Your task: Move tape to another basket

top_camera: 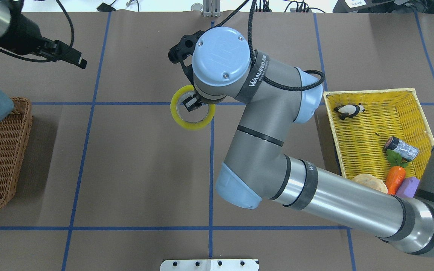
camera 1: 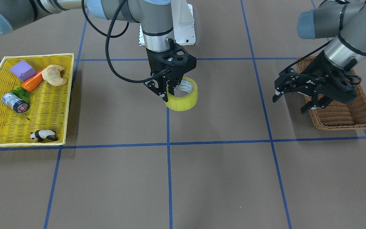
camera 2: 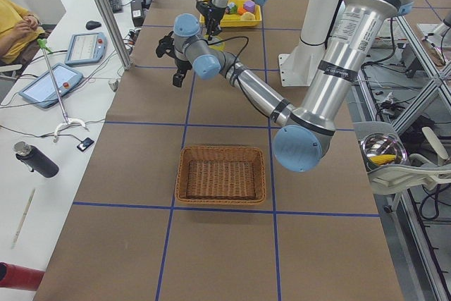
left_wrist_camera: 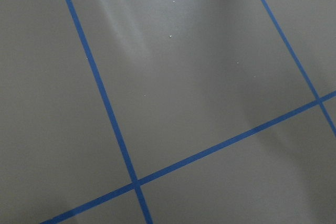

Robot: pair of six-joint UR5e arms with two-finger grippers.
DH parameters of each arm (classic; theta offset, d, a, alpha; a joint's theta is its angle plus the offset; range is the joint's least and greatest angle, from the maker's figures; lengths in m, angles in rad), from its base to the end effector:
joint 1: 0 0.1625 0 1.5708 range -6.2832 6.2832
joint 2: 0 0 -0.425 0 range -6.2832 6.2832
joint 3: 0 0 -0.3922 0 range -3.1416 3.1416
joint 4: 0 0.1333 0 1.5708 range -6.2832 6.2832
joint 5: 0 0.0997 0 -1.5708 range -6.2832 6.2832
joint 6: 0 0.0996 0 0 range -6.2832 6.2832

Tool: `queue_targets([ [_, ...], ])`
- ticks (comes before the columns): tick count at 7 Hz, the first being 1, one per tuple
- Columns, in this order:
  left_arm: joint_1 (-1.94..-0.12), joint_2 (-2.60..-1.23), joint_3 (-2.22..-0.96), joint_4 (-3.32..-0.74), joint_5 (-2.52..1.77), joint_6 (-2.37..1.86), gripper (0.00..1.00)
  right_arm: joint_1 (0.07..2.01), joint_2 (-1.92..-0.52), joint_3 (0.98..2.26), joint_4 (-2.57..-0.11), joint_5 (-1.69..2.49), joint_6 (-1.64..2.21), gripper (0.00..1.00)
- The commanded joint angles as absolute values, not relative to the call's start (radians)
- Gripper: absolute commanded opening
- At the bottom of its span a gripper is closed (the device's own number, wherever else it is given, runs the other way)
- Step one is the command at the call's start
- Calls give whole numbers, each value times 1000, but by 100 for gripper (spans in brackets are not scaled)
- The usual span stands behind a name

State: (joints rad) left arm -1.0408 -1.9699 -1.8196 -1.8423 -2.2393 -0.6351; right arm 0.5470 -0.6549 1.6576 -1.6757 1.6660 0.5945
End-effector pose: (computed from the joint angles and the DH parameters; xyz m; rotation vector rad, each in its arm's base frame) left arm 0.2418 -0.5543 0.2855 0.3961 1.0018 0.2123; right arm -0.5230 -0.4635 0.0746 0.5598 -0.7167 -0.4423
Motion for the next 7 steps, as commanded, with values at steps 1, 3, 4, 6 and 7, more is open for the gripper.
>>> queue_targets([
  [1,-965,-2022,-1802,-1844,-2180,-693,99,508,-606,1611,-1678,1649,644,0],
  [3,-898,-2040,-1802,-1844,-2095,-817,99,489,-554,1565,-1677,1649,707,0],
  [4,-896,-2027,-1809,-1871,-2077,-840,99,492,-555,1583,-1663,1652,765,0],
  [6,-902,-2013,-1819,-1979,-2156,-848,99,495,-589,1661,-1590,1654,811,0],
  [7,-910,-2002,-1819,-2021,-2199,-851,99,495,-641,1673,-1495,1654,840,0],
])
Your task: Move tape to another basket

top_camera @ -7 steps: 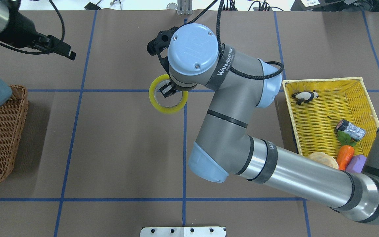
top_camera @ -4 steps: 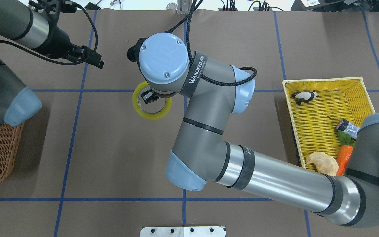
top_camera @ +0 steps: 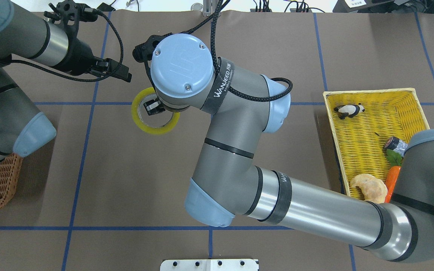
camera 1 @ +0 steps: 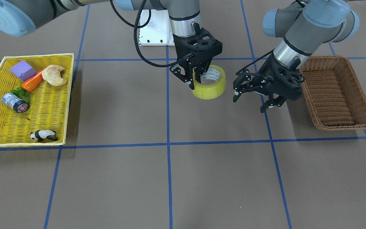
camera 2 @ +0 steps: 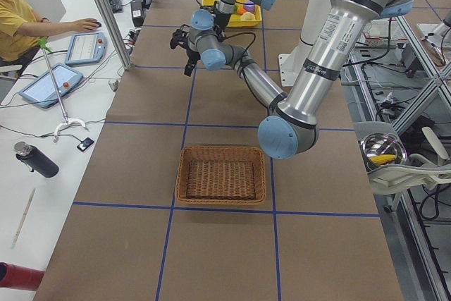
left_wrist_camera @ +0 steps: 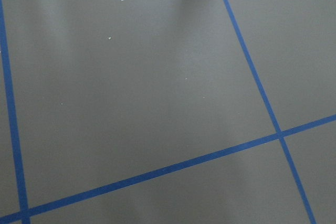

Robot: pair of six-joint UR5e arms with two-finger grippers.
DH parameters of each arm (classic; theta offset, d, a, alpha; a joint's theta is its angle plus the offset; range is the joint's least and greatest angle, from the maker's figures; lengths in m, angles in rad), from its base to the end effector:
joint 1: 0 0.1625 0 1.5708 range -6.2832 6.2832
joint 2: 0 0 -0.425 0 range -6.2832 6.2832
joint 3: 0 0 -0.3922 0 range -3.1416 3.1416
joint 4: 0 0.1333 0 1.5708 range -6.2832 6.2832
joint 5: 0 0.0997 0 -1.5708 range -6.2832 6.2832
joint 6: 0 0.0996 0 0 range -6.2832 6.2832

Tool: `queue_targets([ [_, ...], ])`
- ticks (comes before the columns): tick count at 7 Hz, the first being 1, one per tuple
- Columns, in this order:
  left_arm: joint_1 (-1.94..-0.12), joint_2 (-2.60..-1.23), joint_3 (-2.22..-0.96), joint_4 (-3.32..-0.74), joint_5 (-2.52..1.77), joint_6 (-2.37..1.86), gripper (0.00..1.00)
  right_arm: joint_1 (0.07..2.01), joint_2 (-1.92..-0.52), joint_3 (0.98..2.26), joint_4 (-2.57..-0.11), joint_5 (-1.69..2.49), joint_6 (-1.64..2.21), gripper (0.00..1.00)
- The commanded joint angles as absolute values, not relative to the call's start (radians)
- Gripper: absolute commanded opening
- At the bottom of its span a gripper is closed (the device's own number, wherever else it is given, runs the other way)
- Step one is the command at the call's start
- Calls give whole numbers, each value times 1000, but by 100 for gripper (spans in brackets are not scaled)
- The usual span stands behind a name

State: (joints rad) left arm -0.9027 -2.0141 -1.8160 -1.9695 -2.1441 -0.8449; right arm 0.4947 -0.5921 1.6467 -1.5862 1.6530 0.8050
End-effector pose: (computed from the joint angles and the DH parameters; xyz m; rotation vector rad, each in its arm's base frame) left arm 0.3129 -0.5245 0.2479 0.4130 1.0956 0.1553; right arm -0.5411 -0.4341 0.0230 0.5539 -0.8864 -0.2888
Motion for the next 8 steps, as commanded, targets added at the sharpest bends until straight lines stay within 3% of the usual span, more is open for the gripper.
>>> queue_targets([
  [1,-910,-1988,-1819,-2090,-2238,-898,99,500,-690,1674,-1426,1654,841,0],
  [8,-904,-1974,-1815,-2302,-2396,-1012,99,509,-723,1677,-1246,1649,864,0],
])
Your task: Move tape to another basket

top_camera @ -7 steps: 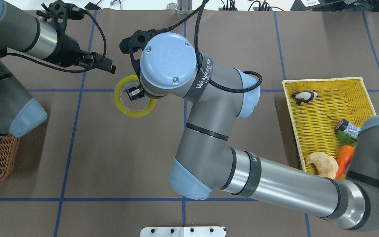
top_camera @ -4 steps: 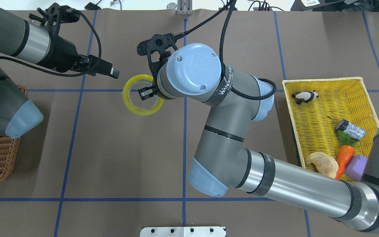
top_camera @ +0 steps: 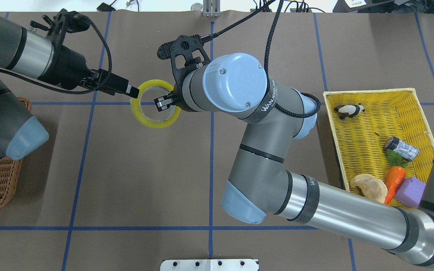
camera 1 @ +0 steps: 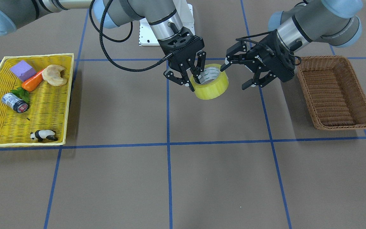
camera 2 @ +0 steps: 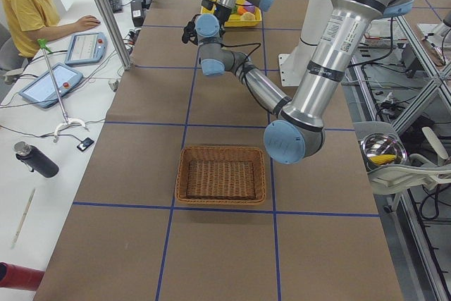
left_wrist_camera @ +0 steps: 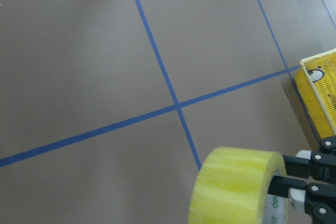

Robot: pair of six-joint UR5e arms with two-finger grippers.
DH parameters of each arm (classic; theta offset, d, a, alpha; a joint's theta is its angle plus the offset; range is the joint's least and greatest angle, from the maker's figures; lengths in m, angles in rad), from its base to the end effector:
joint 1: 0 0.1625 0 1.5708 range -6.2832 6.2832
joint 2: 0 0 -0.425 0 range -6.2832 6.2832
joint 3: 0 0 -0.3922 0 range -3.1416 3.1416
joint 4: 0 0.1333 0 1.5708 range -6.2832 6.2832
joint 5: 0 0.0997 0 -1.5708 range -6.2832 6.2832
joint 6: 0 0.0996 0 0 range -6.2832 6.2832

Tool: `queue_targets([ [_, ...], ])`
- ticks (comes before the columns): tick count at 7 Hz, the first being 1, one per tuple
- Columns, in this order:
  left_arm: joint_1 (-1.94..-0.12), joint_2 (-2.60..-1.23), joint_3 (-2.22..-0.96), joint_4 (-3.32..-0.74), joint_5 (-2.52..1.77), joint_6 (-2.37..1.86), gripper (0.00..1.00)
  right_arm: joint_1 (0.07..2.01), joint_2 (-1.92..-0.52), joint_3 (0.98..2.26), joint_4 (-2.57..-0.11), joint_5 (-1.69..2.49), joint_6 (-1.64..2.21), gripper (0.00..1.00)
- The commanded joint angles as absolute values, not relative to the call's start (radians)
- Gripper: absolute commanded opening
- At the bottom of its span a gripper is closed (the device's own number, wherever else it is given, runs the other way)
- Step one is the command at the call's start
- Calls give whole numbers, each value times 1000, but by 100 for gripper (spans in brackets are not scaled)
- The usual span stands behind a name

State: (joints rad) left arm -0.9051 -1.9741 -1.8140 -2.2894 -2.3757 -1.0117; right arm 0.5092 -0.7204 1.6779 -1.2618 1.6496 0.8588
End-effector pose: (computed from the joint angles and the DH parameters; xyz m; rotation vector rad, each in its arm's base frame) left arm 0.3023 -0.4846 0.2336 0.3543 1.3895 0.2637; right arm -0.5236 -0.4360 0.0568 0.6717 -1.0786 -0.2247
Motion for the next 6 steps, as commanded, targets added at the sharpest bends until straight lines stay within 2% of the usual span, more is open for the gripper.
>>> queue_targets([
  [1,-902,-1974,-1815,-2304,-2399,-1012,99,508,-747,1677,-1171,1649,864,0],
  [6,-899,-1976,-1812,-2360,-2414,-1045,98,488,-804,1671,-973,1646,864,0],
])
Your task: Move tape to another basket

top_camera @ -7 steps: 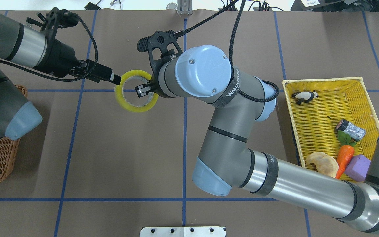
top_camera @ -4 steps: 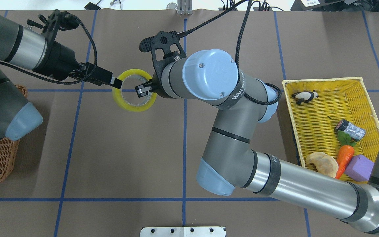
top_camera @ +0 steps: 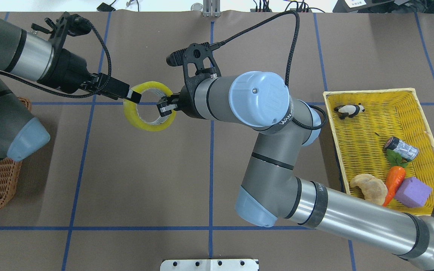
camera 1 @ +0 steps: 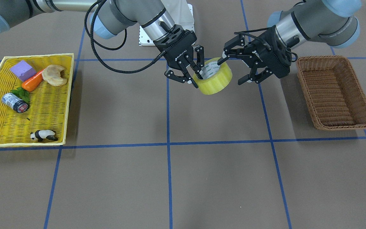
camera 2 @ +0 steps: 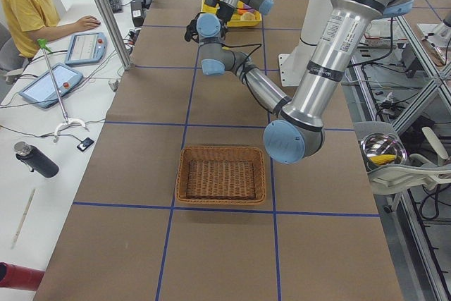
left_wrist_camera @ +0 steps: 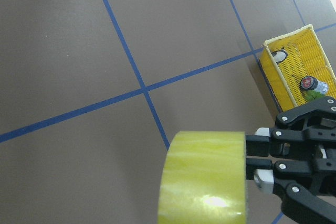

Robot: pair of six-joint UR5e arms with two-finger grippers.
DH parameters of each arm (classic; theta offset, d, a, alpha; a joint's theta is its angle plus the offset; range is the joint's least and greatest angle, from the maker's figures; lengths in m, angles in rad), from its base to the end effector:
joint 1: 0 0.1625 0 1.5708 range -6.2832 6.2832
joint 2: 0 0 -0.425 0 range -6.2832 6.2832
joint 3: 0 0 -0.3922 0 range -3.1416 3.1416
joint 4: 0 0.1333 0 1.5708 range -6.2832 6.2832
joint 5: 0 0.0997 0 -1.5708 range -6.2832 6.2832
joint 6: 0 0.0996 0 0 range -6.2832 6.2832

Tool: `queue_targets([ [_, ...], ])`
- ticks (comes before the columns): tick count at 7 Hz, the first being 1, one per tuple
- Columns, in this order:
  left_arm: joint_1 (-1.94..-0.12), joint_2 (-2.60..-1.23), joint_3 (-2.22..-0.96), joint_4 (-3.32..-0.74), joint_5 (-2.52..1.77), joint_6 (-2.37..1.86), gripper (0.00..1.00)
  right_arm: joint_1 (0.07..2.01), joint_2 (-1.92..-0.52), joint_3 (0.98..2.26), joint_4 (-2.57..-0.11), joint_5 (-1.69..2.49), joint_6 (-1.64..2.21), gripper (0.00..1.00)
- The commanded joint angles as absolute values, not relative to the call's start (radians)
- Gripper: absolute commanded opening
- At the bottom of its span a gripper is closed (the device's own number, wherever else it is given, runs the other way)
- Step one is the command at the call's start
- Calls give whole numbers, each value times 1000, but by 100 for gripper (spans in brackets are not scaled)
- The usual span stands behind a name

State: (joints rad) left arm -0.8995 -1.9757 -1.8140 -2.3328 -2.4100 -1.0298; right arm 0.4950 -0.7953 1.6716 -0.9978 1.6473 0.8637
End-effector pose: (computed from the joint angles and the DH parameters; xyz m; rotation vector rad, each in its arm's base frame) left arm 0.3031 -0.4767 0.2286 0.3459 1.4294 0.2988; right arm -0.5204 -0.4237 0.0777 0.7695 -1.2333 -0.2289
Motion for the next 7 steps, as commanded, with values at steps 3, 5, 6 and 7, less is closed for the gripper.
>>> queue_targets([
  [3,-897,-1976,-1804,-2404,-2414,-1069,96,479,-810,1667,-930,1643,864,0],
  [5,-896,-1976,-1801,-2419,-2414,-1069,67,479,-807,1671,-913,1641,862,0],
  [6,-894,-1976,-1799,-2445,-2416,-1071,66,479,-808,1667,-904,1640,864,0],
  [7,-893,-1976,-1802,-2445,-2416,-1071,19,480,-807,1667,-904,1635,870,57],
])
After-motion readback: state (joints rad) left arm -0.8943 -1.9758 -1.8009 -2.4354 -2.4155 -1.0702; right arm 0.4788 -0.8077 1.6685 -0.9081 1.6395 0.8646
